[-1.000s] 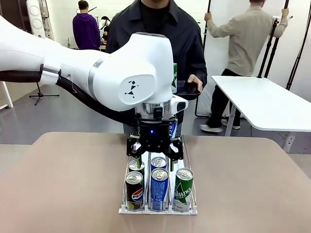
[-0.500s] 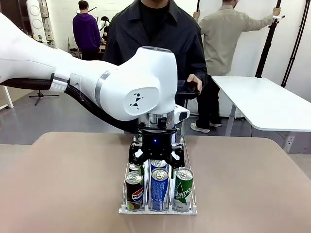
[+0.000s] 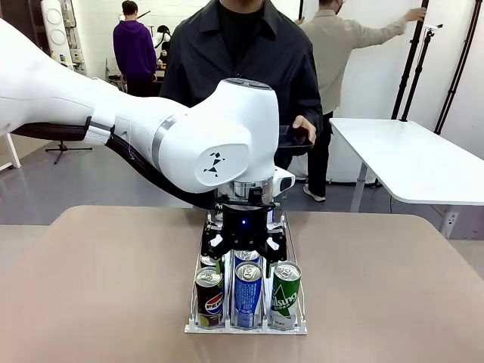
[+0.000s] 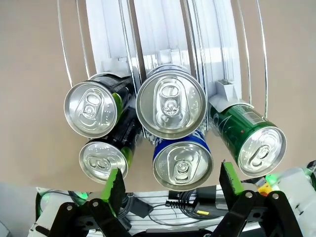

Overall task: Retrieve and hand over the desired beverage to the person.
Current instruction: Pick up another can of the same type that the person held from the Automatic Can Dispenser.

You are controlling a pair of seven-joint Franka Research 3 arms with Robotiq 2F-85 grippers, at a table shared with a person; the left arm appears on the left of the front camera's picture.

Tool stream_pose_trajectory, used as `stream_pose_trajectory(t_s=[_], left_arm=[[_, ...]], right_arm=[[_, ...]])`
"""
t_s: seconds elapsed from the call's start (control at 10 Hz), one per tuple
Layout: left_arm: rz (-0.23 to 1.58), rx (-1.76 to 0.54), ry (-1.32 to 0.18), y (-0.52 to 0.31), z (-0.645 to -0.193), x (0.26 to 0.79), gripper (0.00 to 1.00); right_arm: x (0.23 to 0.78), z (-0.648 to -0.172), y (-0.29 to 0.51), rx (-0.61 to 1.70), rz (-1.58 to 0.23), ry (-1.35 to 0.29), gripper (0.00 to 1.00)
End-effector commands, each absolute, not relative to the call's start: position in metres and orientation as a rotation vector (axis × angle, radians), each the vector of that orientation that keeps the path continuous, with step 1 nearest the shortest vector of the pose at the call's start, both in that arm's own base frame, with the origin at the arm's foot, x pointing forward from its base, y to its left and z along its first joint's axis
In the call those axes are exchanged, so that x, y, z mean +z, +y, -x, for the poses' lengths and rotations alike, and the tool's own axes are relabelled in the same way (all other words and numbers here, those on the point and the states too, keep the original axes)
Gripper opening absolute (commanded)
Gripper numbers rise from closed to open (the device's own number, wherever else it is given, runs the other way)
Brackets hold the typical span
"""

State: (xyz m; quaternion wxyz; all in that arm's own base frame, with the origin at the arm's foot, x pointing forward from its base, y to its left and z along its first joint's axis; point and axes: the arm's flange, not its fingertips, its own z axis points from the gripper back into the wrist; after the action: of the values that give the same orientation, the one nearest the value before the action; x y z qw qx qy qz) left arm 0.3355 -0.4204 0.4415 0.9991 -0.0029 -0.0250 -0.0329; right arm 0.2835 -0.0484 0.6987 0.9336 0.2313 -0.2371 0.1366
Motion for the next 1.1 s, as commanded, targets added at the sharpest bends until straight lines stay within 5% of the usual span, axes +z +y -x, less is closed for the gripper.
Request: stream_pose_trajectory(t_s=[0.0, 0.6, 0.7, 0.8, 0.9, 1.0], left_arm=[[-0.003, -0.028, -0.087, -0.4285, -0.3375, 0.4356, 1.0], [0.008, -0.034, -0.1, -0.4312, -0.3422, 0.4324, 1.0], [0.008, -0.041, -0.098, -0.4313, -0.3423, 0.432, 0.52], [0.009, -0.045, -0.088, -0.4318, -0.3422, 0.431, 0.43], [0.011, -0.047, -0.073, -0.4327, -0.3425, 0.4304, 0.0], [0.01, -0.049, -0.071, -0.4328, -0.3425, 0.4302, 0.0]], right_arm=[[0.6976, -0.2833, -0.0486, 0.295, -0.495, -0.487, 1.0], [0.6976, -0.2833, -0.0486, 0.295, -0.495, -0.487, 1.0], [0.6976, -0.2833, -0.0486, 0.295, -0.495, -0.487, 1.0], [0.6976, -0.2833, -0.0486, 0.295, -0.495, -0.487, 1.0], [0.6976, -0.2833, -0.0486, 0.295, -0.495, -0.487, 1.0], [0.6976, -0.2833, -0.0486, 0.295, -0.495, -0.487, 1.0]])
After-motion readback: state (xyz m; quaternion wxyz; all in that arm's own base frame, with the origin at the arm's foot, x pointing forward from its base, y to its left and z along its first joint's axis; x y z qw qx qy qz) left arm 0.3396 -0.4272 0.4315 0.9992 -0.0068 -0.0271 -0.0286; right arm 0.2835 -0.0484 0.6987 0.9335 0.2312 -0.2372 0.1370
